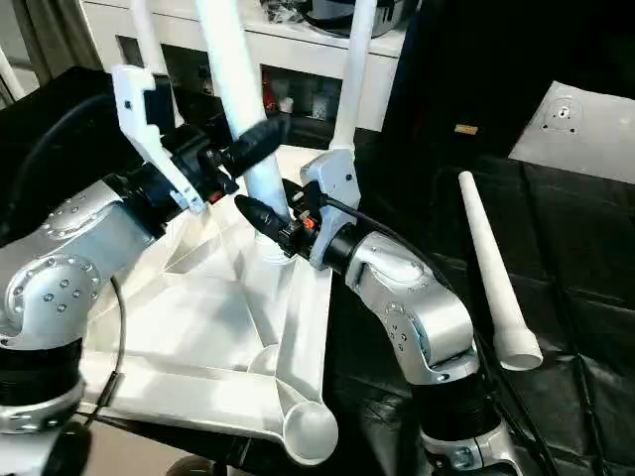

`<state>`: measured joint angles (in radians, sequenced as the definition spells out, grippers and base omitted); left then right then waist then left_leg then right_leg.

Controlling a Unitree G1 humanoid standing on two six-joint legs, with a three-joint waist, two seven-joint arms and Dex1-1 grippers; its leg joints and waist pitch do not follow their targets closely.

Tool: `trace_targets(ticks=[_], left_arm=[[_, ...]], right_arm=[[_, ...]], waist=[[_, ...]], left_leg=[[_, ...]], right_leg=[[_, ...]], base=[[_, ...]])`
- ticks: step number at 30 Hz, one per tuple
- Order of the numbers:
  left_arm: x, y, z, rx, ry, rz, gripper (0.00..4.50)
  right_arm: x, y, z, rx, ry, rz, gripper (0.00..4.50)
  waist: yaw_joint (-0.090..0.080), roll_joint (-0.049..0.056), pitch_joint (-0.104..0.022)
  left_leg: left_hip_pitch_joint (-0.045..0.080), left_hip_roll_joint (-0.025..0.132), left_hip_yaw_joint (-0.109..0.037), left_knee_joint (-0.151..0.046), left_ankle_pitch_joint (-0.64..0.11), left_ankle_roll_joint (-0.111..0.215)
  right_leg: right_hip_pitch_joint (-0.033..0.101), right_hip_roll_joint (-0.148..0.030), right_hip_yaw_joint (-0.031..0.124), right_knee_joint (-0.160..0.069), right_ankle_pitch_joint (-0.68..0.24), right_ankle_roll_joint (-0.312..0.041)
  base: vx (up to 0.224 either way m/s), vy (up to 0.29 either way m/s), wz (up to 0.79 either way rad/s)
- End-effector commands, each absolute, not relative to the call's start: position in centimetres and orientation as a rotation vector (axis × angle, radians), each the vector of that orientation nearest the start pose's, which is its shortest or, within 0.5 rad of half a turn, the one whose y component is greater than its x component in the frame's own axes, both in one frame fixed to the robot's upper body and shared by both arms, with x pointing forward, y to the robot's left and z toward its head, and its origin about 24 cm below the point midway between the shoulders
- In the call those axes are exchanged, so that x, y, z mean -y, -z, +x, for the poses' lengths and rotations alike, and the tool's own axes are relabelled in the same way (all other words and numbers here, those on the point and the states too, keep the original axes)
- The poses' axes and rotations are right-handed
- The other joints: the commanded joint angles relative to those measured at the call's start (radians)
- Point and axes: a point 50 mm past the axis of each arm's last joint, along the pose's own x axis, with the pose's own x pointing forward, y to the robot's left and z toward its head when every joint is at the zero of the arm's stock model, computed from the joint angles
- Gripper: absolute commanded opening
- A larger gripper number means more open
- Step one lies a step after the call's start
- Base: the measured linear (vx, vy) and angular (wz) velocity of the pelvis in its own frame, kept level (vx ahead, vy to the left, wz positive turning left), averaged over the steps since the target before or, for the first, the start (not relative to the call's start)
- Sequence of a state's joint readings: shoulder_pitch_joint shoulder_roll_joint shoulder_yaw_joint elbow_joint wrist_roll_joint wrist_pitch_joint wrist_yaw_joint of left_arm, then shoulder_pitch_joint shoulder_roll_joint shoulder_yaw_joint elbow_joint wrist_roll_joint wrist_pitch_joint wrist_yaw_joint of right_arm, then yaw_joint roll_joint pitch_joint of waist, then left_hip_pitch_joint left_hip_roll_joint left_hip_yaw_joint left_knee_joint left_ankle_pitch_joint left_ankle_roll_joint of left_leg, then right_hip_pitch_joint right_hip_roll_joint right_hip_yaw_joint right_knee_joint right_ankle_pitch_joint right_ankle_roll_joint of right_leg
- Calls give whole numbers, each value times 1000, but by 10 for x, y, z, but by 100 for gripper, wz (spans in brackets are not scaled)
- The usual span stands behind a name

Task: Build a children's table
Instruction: Pick table leg

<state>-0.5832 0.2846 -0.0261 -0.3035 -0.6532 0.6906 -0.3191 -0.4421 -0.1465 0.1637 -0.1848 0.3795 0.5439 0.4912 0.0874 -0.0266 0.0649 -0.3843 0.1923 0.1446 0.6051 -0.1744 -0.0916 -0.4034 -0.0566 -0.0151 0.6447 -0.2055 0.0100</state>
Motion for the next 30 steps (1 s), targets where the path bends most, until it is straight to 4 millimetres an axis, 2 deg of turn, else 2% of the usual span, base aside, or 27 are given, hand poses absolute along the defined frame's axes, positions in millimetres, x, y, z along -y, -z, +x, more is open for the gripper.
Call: trace_targets(ticks=[1,5,11,14,16,18,19,22,26,27,28,29,30], left_arm=[[-93,-210,292,148,860,-144,266],[-93,-213,292,209,846,-91,266],[-94,-217,290,312,888,109,262],[-97,-210,292,262,908,130,241],[-102,-200,295,187,919,73,221],[-103,-198,294,173,945,-2,217],[-102,-196,294,163,960,-48,212],[-104,-196,287,172,1085,-180,196],[-108,-197,286,173,1153,-219,189],[-109,-196,285,164,1172,-218,188],[-110,-196,284,151,1200,-224,188],[-111,-195,281,129,1256,-225,188],[-111,-195,280,125,1264,-224,188]], right_arm=[[70,-152,292,49,-895,89,191],[70,-152,292,48,-892,88,191],[70,-149,291,43,-895,85,191],[70,-149,291,41,-899,84,191],[69,-148,290,40,-911,87,191],[69,-148,289,40,-919,91,191],[69,-148,289,40,-926,94,191],[69,-146,284,56,-985,103,190],[73,-142,280,62,-1035,125,189],[75,-139,278,56,-1051,135,189],[77,-135,277,49,-1066,143,189],[80,-129,274,33,-1097,155,189],[81,-128,273,30,-1102,156,189]], waist=[[-5,18,-72],[-4,18,-73],[-3,19,-73],[-5,21,-74],[-5,17,-72],[-5,18,-71],[-4,12,-72],[-2,13,-73],[-1,14,-73],[0,21,-73],[0,18,-73],[0,22,-73],[-1,20,-72]], left_leg=[[15,11,9,-70,-179,-82],[15,12,8,-70,-184,-78],[16,13,6,-72,-186,-74],[17,14,7,-72,-183,-82],[16,12,9,-72,-183,-85],[17,11,10,-72,-195,-88],[15,11,11,-71,-190,-86],[15,11,11,-70,-188,-78],[16,12,11,-71,-191,-62],[17,12,10,-71,-192,-62],[17,12,11,-72,-194,-62],[17,13,9,-72,-197,-60],[18,12,11,-72,-203,-58]], right_leg=[[48,-43,28,-77,-121,-118],[49,-43,28,-78,-119,-118],[47,-45,28,-80,-126,-112],[45,-44,28,-74,-102,-125],[46,-44,28,-73,-106,-131],[45,-45,29,-74,-123,-139],[47,-46,28,-73,-126,-143],[47,-46,29,-73,-120,-147],[47,-45,29,-75,-126,-145],[46,-45,29,-74,-123,-147],[47,-46,28,-75,-122,-148],[46,-45,28,-74,-117,-153],[46,-45,28,-75,-120,-155]], base=[[0,0,0],[0,0,0],[0,0,0],[0,0,0],[0,0,0],[0,0,0],[0,0,0],[0,0,0],[0,0,0],[0,0,0],[0,0,0],[0,0,0],[0,0,0]])
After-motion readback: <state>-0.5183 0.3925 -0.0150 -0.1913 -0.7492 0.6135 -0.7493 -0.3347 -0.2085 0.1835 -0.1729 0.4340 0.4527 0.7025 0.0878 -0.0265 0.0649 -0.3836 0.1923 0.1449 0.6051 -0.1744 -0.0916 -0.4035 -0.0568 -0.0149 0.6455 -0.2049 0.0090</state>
